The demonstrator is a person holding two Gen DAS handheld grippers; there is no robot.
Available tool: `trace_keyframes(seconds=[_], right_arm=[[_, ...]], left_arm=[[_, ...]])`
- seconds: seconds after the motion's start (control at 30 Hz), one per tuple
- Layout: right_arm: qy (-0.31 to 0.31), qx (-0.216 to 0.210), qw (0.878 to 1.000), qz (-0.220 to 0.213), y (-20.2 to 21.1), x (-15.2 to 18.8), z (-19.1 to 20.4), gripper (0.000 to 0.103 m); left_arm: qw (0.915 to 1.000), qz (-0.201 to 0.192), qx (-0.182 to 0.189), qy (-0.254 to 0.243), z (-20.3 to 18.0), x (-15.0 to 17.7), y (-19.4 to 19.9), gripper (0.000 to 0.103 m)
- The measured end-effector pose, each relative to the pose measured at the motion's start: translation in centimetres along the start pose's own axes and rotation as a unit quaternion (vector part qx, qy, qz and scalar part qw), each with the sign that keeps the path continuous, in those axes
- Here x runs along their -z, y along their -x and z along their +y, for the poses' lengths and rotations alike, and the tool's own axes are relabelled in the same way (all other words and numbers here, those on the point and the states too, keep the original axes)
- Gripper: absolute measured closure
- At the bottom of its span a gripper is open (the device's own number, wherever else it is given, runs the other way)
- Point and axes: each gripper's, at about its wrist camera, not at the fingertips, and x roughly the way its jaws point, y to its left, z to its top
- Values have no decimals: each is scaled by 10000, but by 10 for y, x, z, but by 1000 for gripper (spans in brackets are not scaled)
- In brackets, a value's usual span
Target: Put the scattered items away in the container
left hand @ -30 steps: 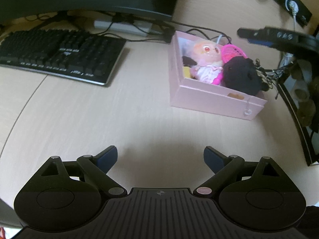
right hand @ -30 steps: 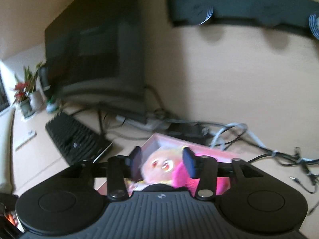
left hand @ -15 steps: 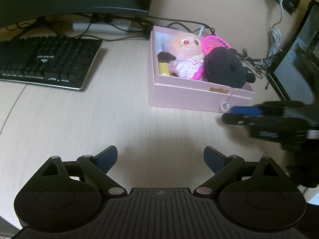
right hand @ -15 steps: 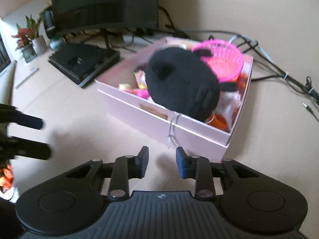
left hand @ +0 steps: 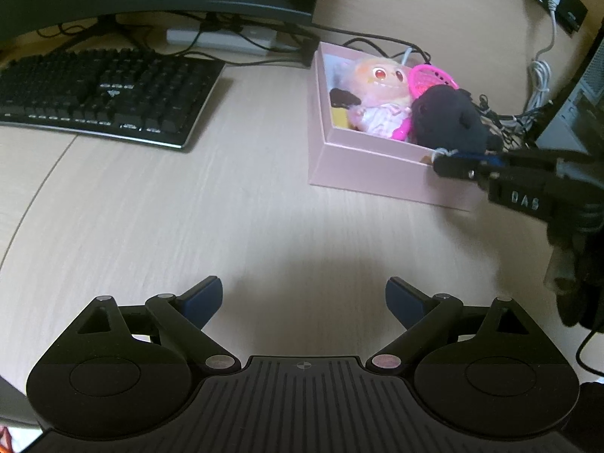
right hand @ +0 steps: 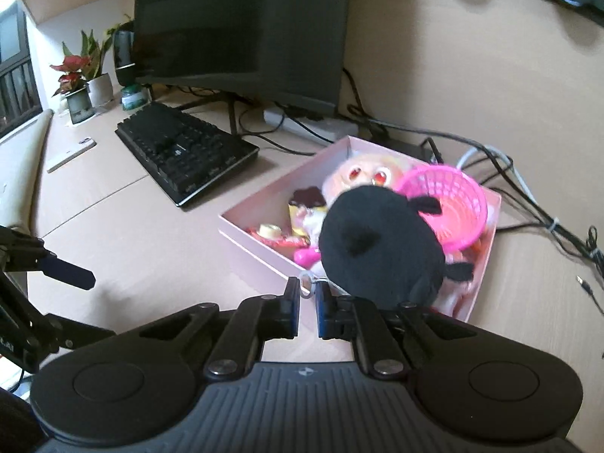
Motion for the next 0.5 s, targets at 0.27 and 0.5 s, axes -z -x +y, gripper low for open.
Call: trace_keyframes(seconds=[0.27, 0.5], right_arm=[[-63, -6, 9999, -126, -13, -25, -11, 96], [-620, -542, 9961, 316, -35, -41, -20, 91]], left_arm=[[10000, 10, -21, 82, 2, 2, 2, 6], [9999, 30, -28, 122, 4, 2, 1, 6]])
